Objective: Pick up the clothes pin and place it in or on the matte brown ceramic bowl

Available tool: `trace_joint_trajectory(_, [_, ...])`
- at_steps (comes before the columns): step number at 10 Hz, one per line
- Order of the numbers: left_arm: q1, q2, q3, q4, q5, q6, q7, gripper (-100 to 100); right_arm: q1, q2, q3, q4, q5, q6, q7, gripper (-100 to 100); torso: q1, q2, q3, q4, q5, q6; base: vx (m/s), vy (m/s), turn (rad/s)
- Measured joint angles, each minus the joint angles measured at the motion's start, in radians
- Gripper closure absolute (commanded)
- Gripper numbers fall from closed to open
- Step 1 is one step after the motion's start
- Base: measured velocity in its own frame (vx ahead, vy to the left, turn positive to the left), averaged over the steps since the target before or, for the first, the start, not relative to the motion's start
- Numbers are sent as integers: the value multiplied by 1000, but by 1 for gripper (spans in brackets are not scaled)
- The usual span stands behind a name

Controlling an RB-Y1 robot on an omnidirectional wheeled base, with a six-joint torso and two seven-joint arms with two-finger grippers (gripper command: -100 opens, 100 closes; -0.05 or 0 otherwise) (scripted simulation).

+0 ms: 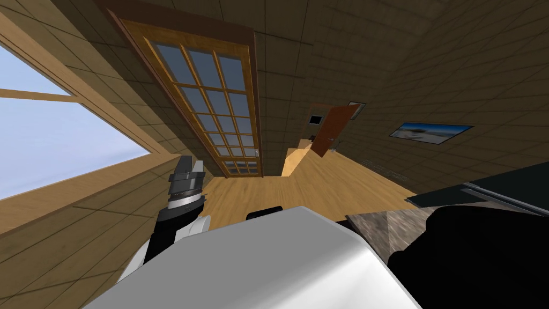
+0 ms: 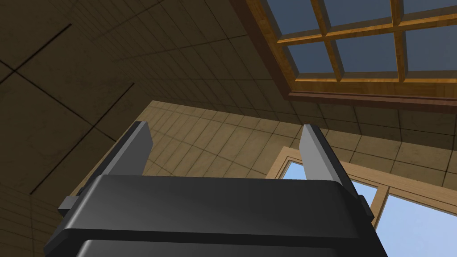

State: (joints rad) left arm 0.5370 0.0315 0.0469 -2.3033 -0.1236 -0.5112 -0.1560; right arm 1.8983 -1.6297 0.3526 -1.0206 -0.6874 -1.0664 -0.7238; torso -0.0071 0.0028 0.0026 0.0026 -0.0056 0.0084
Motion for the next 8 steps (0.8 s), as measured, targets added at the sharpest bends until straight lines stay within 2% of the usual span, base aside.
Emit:
trace_joint_trajectory(1, [0,0,0,0,0,0,0,0,33,9,-31,1,6,-4,-5,-100,0,0,0,0,0,1,-13,5,-9])
trace_joint_trajectory(2, [0,0,0,0,0,0,0,0,46,15,-50,10,16,-5,-12,-100,-1,0,0,0,0,1,0,0,0])
trace_joint_trajectory(3, [0,0,0,0,0,0,0,0,46,16,-51,11,17,-5,-14,0,-1,-1,0,0,0,1,0,0,0])
trace_joint_trajectory(8, [0,0,0,0,0,0,0,0,46,16,-51,11,17,-5,-14,0,-1,-1,-1,0,-1,1,0,0,0])
